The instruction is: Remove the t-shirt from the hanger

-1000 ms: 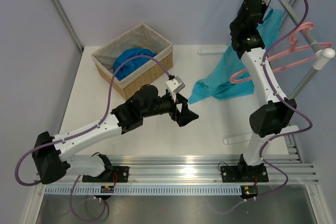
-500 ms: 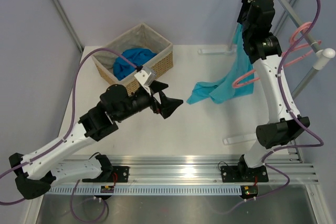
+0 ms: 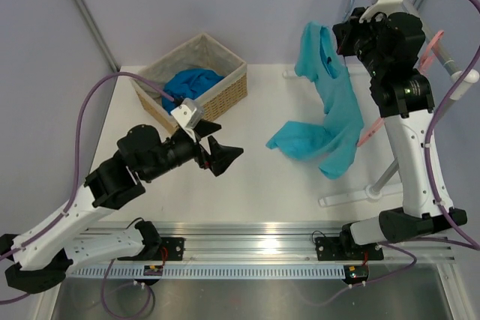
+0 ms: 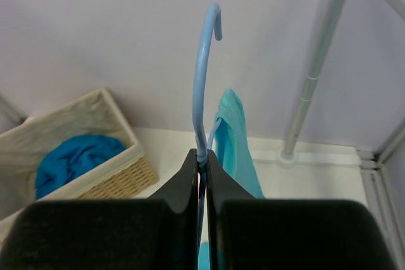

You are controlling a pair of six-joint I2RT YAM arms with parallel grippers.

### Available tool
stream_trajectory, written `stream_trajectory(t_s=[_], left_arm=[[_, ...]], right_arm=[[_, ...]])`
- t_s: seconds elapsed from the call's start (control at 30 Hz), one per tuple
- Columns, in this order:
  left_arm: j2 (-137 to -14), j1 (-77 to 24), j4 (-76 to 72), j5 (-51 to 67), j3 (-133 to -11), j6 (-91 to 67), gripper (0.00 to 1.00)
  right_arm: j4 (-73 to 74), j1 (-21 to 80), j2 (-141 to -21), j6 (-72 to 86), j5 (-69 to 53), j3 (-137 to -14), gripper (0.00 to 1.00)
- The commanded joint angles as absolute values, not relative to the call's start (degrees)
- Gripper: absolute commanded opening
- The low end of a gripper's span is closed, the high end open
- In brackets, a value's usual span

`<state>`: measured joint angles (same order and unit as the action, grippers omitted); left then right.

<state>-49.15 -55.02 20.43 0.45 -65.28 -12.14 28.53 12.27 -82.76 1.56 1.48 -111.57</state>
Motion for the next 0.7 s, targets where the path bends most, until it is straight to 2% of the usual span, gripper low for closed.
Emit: stream_trajectory(t_s=[0.0, 0.1, 0.3, 0.67], left_arm=[[-47.0, -55.1, 24.6, 4.4, -71.2, -9.1, 0.99], [-44.3, -55.1, 26.3, 9.5, -71.9, -9.0, 0.99], [-42.3, -55.1, 30.5, 10.4, -74.4, -8.5, 0.99], [-40.7, -55.1, 34.3, 9.3, -73.1, -6.5, 0.99]], right_arm=[[29.5, 12.3, -76.8, 3.4, -14.8, -109.3, 0.00], [27.7, 12.2, -72.3, 3.4, -21.9, -104.6, 0.00], [20.6, 12.3, -63.5, 3.7, -35.3, -95.1, 0.00], [14.2, 12.2, -55.5, 14.3, -49.2, -86.8, 0.00]])
